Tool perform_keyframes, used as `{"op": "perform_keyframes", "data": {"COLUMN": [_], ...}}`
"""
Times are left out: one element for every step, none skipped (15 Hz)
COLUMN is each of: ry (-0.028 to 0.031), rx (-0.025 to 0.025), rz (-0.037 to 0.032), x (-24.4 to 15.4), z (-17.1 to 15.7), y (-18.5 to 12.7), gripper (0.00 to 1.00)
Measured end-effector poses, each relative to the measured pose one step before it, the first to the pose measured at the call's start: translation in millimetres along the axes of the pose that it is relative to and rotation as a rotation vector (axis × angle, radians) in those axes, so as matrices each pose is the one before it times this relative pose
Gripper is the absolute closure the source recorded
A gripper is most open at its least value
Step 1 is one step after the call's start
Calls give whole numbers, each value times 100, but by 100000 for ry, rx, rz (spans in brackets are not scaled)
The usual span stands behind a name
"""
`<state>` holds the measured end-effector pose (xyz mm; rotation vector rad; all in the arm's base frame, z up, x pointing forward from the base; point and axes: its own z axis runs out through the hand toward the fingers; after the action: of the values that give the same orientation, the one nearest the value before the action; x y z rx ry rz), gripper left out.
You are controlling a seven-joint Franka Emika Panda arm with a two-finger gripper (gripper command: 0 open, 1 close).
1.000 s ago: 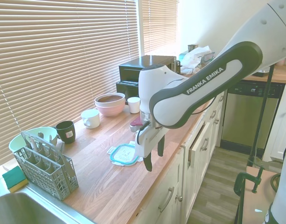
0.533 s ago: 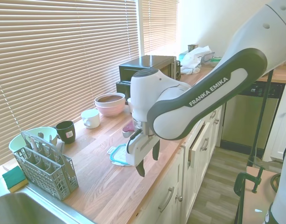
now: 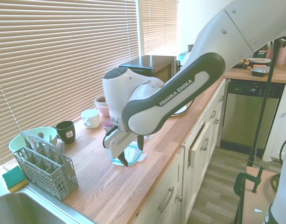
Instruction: Cover the lid of the food container
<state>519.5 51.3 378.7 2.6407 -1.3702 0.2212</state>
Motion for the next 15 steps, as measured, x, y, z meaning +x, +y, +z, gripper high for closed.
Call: {"op": "perform_keyframes", "data": {"ry": [-86, 195, 657, 672, 988, 952, 1246, 1116, 951, 853, 694, 1021, 1208, 1835, 2191], "rx": [-1393, -1152, -1129, -1115, -1402, -1158, -1261, -1181, -1353, -1043, -1256, -1045, -1296, -1604, -1409], "rz": [121, -372, -601, -431, -168, 45, -43, 49, -79, 157, 144, 218, 163, 139, 195], "x": [411, 273, 141, 80, -17, -45, -70, -100, -54, -36, -51, -14, -72, -206, -358], "z": [344, 391, 394, 484, 470, 349, 302, 249, 217, 169, 241, 272, 305, 372, 359], "y": [-599, -643, -699, -710, -668, -698, -709, -548, -469, -362, -206, -147, -86, -165, -217], "gripper": [0, 0, 0, 0, 0, 0, 0, 0, 0, 0, 0, 0, 0, 0, 0]}}
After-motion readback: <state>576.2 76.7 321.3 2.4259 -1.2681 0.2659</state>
